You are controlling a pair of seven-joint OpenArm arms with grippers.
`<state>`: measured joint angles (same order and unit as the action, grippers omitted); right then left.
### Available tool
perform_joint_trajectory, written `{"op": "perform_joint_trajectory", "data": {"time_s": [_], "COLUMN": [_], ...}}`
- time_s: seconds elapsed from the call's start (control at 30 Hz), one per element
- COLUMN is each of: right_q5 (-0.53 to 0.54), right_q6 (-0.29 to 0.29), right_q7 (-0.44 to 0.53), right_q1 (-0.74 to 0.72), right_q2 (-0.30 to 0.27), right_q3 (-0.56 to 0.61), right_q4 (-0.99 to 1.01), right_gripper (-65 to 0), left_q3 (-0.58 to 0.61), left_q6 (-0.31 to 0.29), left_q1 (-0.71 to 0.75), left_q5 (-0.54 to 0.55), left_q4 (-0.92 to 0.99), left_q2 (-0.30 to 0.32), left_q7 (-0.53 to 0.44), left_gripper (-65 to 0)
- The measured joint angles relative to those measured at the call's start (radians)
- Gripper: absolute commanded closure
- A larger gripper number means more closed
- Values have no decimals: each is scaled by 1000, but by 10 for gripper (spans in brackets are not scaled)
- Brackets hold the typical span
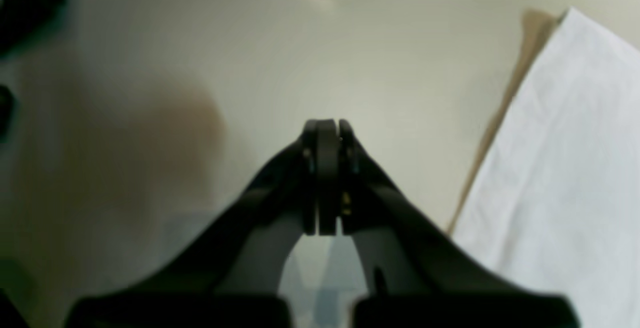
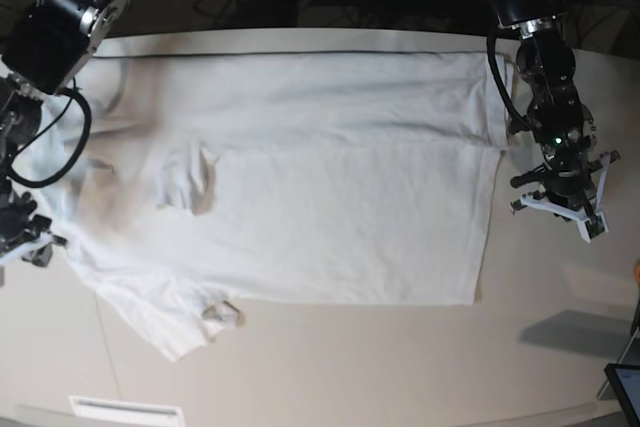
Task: Fold the T-shirt properly
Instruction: 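Release the edge and move both open grippers to the hem corners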
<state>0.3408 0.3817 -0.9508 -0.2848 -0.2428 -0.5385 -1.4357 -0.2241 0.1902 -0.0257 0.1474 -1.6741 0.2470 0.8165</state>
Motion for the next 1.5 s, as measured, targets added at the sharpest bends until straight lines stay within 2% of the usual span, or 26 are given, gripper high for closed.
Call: {"op": "perform_joint_trajectory", "data": {"time_s": [0.07, 0.13, 0.17, 0.27, 0.3, 0.37, 0.5, 0.67, 0.77, 0.87, 1.0, 1.17, 1.5], "right_q5": [-4, 8, 21, 18, 11, 11, 1, -1, -5, -3, -4, -132, -146], "right_q6": [-6, 3, 7, 13, 35, 97, 182, 227, 227, 227, 221, 216, 221], "right_q7": [27, 51, 69, 92, 105, 140, 193, 262, 270, 283, 369, 463, 462], "right_q1": [-42, -103, -132, -192, -204, -233, -338, -455, -508, -525, -500, -470, -478], "right_q2": [-56, -91, -97, -110, -122, -148, -184, -208, -220, -223, -219, -211, -175], "right_q3": [90, 166, 184, 209, 212, 211, 209, 212, 212, 212, 212, 212, 211], "right_q4": [84, 172, 210, 323, 361, 442, 662, 964, 1052, 1054, 1067, 1176, 1181], "right_gripper": [-128, -178, -232, -448, -483, -486, -486, -486, -486, -486, -486, -486, -486], "left_q3": [-3, 1, 3, 0, -2, -3, -6, -8, -5, -5, -5, -5, -6], "left_q6": [0, 0, -1, 0, 0, -1, 0, 0, -1, -1, 0, -1, 0], "left_q1": [-10, -20, -25, -33, -31, -29, -45, -40, -44, -42, -38, -35, -35], "left_q5": [-16, -14, -12, -16, -16, -12, -13, -13, -13, -13, -13, -13, -13], "left_q4": [0, 1, 2, 50, 63, 78, 91, 84, 70, 68, 66, 65, 65], "left_q2": [0, -1, -3, 0, -1, -4, -1, -1, 0, -1, 0, 0, -1], "left_q7": [-3, -1, -1, -5, -1, 2, -6, -3, -8, -8, -9, -9, -8], "left_gripper": [-54, -129, -183, -324, -351, -358, -358, -358, -358, -358, -358, -358, -358]}}
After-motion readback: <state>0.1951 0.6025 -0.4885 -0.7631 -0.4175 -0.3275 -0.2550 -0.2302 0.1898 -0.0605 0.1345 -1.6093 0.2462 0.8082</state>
